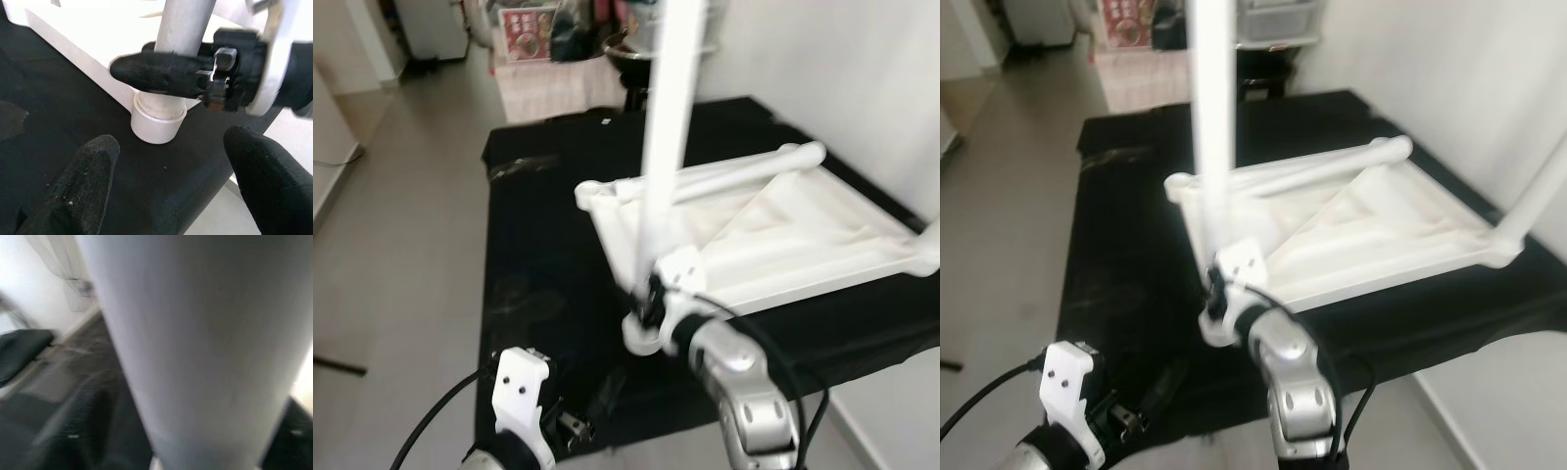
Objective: Building children table
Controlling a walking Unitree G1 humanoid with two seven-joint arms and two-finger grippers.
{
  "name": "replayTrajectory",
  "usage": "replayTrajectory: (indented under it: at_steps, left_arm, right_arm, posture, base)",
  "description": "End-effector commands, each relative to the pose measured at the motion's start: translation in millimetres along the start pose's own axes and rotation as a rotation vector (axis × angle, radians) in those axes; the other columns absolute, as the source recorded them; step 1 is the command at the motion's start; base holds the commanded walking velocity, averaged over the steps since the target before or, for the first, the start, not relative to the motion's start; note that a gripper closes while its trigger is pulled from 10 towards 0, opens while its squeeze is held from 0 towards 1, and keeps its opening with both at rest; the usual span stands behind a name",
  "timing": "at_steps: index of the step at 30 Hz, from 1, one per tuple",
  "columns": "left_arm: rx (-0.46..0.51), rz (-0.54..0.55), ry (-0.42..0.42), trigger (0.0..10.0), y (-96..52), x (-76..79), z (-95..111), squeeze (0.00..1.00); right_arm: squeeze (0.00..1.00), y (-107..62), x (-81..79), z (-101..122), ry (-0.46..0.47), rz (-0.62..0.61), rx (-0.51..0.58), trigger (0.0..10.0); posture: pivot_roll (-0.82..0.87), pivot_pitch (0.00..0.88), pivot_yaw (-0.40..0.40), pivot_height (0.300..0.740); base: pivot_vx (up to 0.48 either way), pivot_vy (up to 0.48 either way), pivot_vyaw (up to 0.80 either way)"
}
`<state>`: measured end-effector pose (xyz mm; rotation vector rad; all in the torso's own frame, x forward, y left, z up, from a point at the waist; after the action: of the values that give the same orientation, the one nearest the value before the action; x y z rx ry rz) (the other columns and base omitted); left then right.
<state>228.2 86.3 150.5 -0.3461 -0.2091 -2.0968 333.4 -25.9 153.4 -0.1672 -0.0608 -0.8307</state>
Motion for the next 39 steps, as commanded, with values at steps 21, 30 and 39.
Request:
replayTrajectory:
  at_steps: [21, 30, 39]
  left_arm:
    - [-0.009, -0.001, -0.025, 10.0, -14.5, 18.9, -1.5, 0.0]
    - [-0.021, -0.012, -0.039, 10.0, -18.4, 26.3, -2.9, 0.0]
    - [-0.018, -0.013, -0.041, 10.0, -16.0, 23.1, -2.8, 0.0]
  right_arm:
    - [0.0, 12.2, -23.1, 35.7, -0.126, 0.861, 0.104, 0.0]
    - [0.0, 6.1, -9.2, 34.9, -0.115, 0.894, 0.11, 0.0]
    - [0.0, 3.7, 37.2, 3.5, -0.088, 0.174, 0.053, 0.0]
  posture:
    - [0.12, 0.206, -0.048, 0.74]
    - [0.11, 0.227, -0.048, 0.74]
    - [0.06, 0.211, -0.048, 0.74]
  base:
    - [0.0, 0.0, 0.0]
    - [0.0, 0.0, 0.0]
    - [0.0, 0.0, 0.0]
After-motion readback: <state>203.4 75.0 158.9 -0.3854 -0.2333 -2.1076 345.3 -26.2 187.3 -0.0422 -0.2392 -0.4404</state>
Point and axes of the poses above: a point about 5 cm out from each wrist's last joint towards the gripper, its own y axis pointing out of the wrist towards the gripper, its own z axis along the axis of the wrist's last joint, x = y × z, the point moved 6 cm from there along y, pointing out of the wrist towards the gripper, and after that the axes turned 9 degrees about -y, right-handed, at the moved point
